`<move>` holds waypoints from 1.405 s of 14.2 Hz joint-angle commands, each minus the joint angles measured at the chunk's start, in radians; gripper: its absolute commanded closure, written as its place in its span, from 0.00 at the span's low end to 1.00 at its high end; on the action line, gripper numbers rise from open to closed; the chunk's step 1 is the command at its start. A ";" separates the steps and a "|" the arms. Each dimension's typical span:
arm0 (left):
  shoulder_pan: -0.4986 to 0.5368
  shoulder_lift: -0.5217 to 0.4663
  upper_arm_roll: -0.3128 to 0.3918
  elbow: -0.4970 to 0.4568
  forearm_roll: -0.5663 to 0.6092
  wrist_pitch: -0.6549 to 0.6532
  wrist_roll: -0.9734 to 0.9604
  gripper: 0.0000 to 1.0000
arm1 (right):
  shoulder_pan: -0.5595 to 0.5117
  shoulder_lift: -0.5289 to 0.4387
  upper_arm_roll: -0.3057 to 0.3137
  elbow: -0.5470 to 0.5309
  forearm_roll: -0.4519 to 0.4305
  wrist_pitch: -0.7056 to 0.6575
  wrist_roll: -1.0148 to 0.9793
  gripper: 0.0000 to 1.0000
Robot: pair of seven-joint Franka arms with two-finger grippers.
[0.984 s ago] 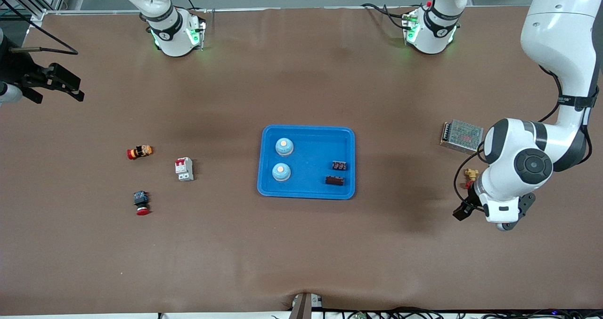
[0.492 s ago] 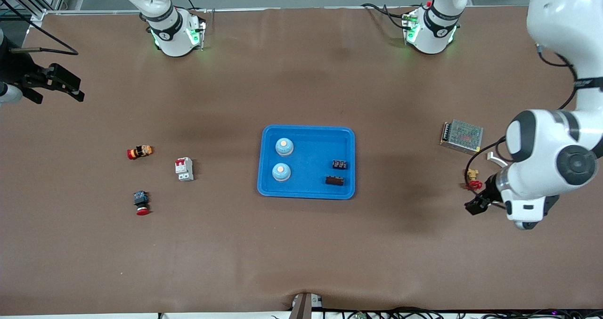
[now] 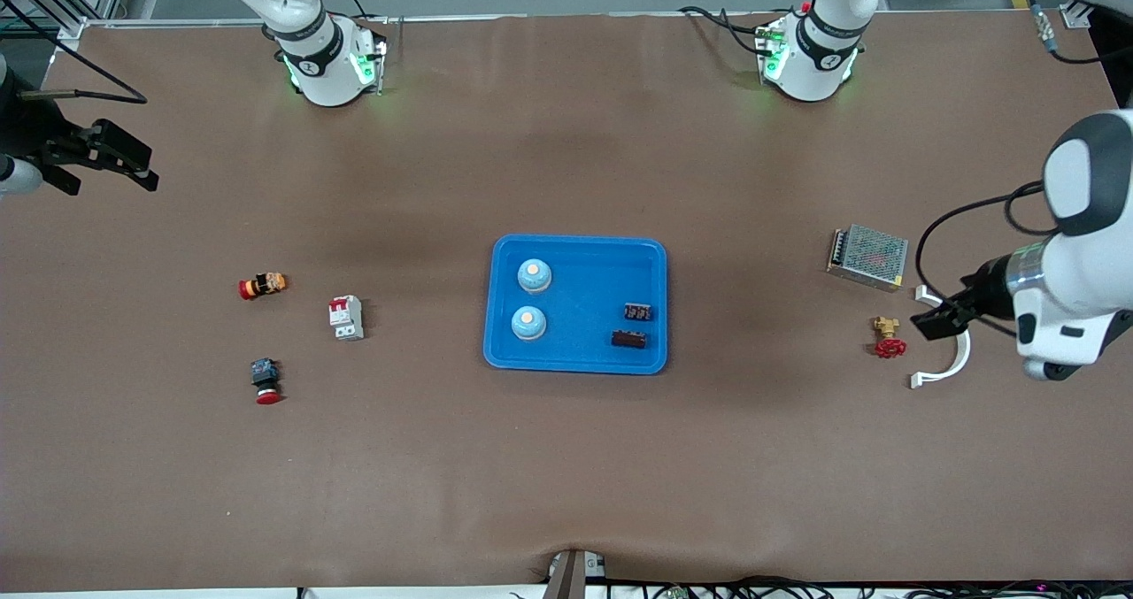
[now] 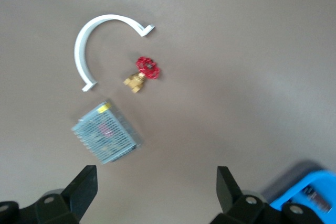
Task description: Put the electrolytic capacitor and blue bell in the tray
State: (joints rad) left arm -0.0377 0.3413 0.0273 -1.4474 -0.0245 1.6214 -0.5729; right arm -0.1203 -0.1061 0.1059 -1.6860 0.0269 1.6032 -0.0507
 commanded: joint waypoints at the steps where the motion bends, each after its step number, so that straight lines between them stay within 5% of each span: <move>1: -0.033 -0.077 0.068 -0.008 -0.018 -0.096 0.146 0.00 | -0.019 0.013 0.012 0.025 0.004 -0.014 0.002 0.00; 6: -0.057 -0.134 0.063 -0.008 -0.006 -0.172 0.241 0.00 | -0.019 0.014 0.012 0.025 0.004 -0.014 0.002 0.00; 10: -0.056 -0.218 0.051 -0.008 -0.021 -0.178 0.532 0.00 | -0.019 0.016 0.012 0.025 0.004 -0.014 0.002 0.00; 13: -0.047 -0.232 0.057 -0.008 -0.090 -0.169 0.533 0.00 | -0.019 0.016 0.012 0.025 0.004 -0.014 0.002 0.00; 20: -0.048 -0.298 0.049 -0.011 -0.054 -0.138 0.564 0.00 | -0.019 0.016 0.012 0.025 0.004 -0.014 0.002 0.00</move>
State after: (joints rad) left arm -0.0891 0.0895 0.0806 -1.4431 -0.0853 1.4752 -0.0345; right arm -0.1203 -0.1023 0.1059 -1.6857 0.0269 1.6032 -0.0507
